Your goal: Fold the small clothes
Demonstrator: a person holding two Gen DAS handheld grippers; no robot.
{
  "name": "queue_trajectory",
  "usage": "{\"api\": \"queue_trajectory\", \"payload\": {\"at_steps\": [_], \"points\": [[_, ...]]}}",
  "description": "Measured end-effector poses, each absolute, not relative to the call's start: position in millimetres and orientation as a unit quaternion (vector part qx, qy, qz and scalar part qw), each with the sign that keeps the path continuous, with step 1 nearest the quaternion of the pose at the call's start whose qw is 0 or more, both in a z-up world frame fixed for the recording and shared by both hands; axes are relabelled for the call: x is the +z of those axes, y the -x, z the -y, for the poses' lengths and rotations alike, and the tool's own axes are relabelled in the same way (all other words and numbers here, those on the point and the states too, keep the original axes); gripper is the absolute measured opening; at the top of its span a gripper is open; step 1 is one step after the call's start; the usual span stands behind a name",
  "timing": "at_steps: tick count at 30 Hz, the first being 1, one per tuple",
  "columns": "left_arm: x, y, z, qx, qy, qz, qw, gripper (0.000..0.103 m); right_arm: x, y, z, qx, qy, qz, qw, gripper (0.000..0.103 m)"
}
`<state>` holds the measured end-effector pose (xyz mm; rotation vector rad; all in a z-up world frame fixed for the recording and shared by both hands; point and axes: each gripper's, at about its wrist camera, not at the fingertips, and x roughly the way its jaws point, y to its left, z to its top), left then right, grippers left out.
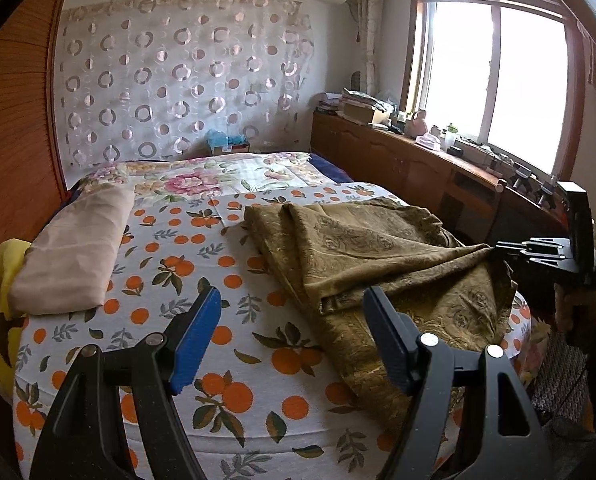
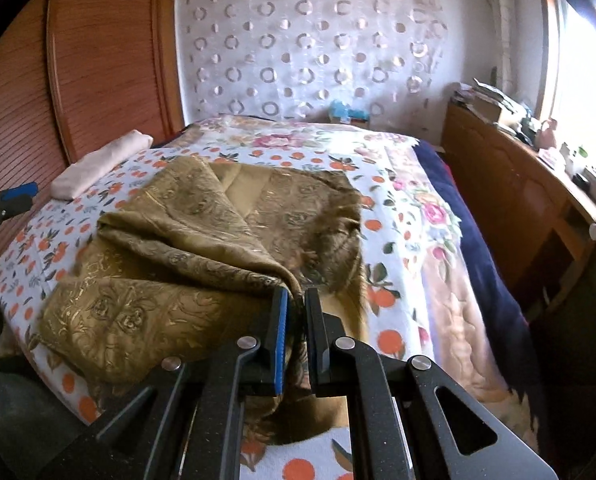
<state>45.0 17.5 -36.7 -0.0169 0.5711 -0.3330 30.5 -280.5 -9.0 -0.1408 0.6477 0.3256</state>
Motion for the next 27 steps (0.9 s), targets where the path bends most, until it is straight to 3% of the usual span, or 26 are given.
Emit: {"api": "queue_trajectory", "payload": {"at_steps": [5, 7, 16, 27], "points": [[-37.2, -43.7, -14.2, -0.164, 0.006, -0.281, 0.946, 0.074, 9.0, -28.7, 268.6, 0.155, 0.077, -0.301, 0.938, 0.026], [-37.3, -43.6, -13.4, -0.164, 0.006, -0.281, 0.946, 0.074, 15.1, -27.2, 262.0, 0.152, 0.081, -0.29, 0.941, 0.047], [-38.1, -42.2, -12.0, -0.163, 0.008, -0.284, 0.945, 0.074, 16.8, -30.5, 220.3, 0.202, 0.108, -0.263, 0.937, 0.048], [-44.5, -41.2, -22.0, -0.16, 0.015, -0.288, 0.944, 0.074, -19.7, -79.8, 124.5, 0.296, 0.168, -0.336, 0.878, 0.057]]}}
